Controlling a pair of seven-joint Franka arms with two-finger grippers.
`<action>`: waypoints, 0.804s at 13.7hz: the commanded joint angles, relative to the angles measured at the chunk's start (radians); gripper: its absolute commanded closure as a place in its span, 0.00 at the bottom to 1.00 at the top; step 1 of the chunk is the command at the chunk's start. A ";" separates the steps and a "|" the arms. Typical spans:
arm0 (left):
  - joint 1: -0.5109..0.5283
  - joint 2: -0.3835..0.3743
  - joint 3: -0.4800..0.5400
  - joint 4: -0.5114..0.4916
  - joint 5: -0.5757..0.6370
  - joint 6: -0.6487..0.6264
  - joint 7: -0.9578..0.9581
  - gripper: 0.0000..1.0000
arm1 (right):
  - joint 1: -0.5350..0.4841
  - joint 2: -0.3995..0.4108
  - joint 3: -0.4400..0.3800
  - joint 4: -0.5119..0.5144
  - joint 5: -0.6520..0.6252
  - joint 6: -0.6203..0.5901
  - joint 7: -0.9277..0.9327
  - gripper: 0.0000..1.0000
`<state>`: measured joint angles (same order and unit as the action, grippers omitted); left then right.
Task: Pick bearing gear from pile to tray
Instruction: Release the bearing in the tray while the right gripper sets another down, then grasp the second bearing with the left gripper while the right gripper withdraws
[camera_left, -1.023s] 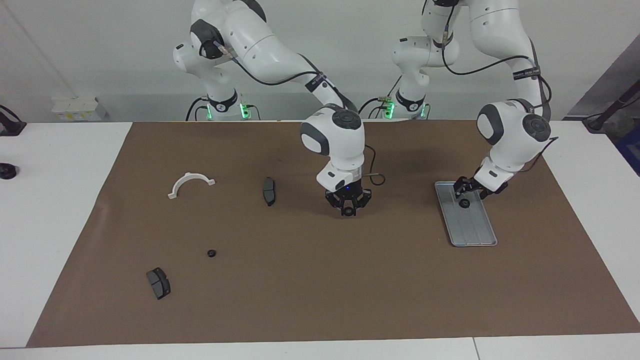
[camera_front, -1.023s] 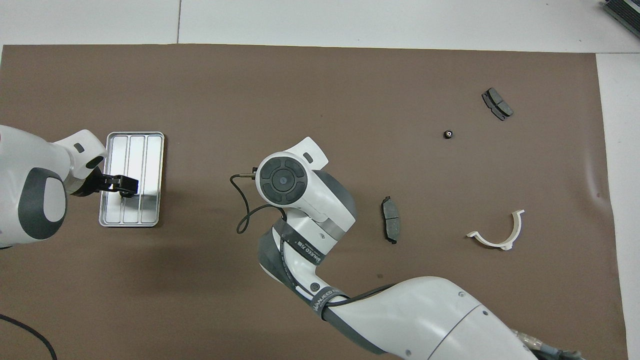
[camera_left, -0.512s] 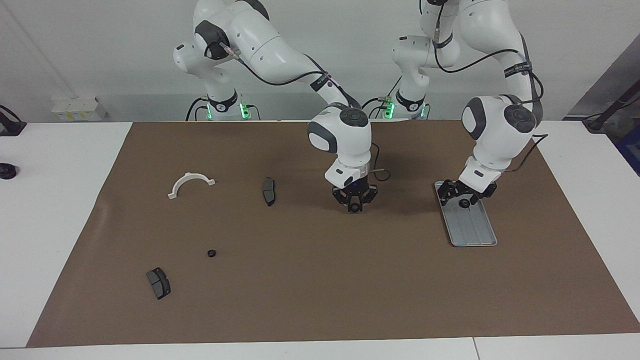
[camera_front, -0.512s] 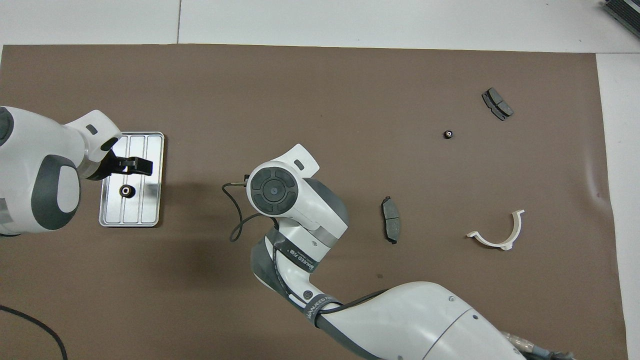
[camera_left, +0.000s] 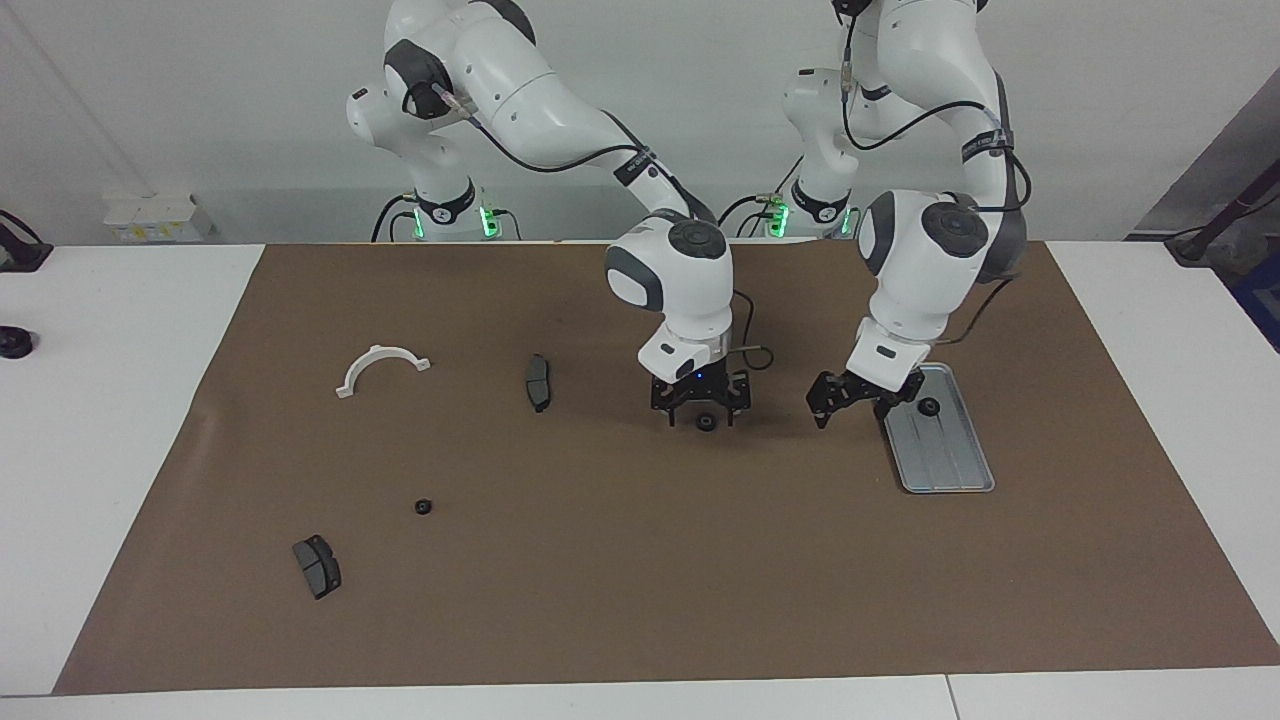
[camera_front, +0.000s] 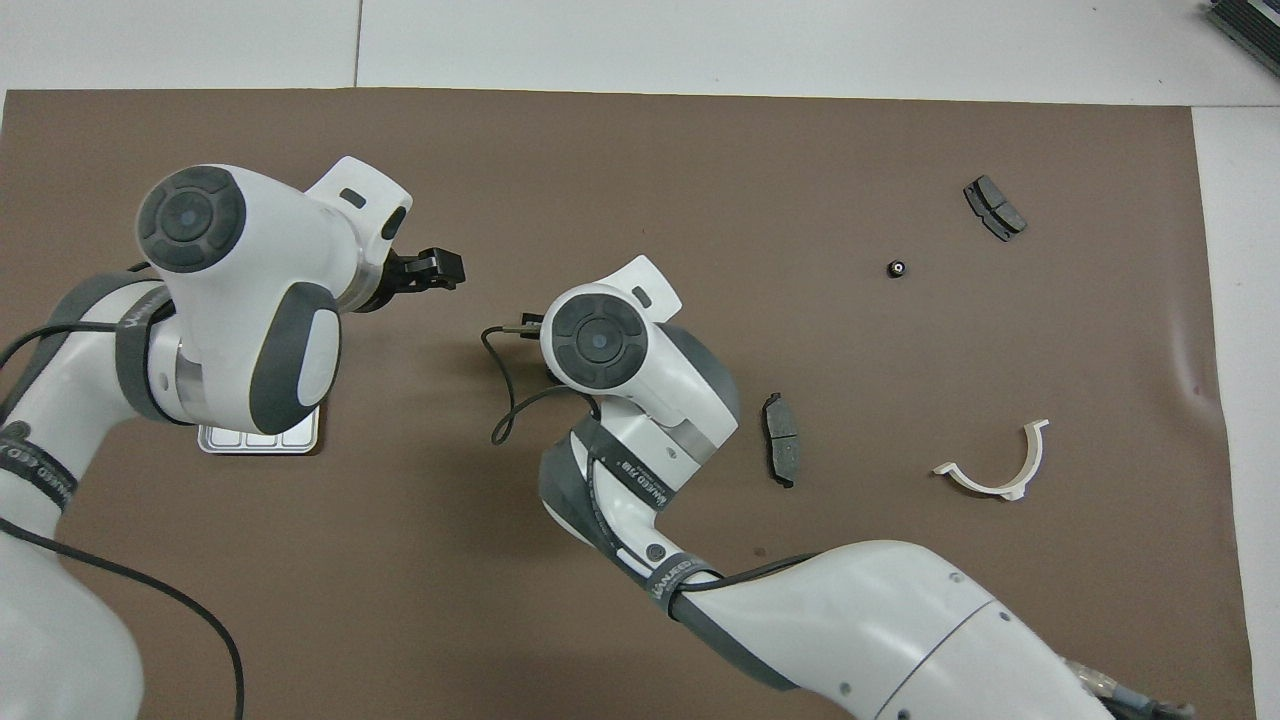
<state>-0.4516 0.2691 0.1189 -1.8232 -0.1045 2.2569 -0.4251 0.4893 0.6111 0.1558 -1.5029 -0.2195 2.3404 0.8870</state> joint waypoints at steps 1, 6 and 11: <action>-0.108 0.137 0.022 0.135 -0.006 0.010 -0.121 0.01 | -0.118 -0.089 0.014 -0.083 -0.012 0.007 -0.103 0.00; -0.212 0.185 0.022 0.108 0.048 0.029 -0.139 0.11 | -0.288 -0.128 0.016 -0.122 -0.004 -0.003 -0.325 0.00; -0.265 0.147 0.024 -0.037 0.054 0.033 -0.136 0.29 | -0.432 -0.108 0.014 -0.114 0.086 0.002 -0.569 0.00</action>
<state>-0.6905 0.4569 0.1224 -1.7853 -0.0698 2.2803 -0.5491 0.1022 0.5077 0.1561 -1.6000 -0.1848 2.3363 0.4048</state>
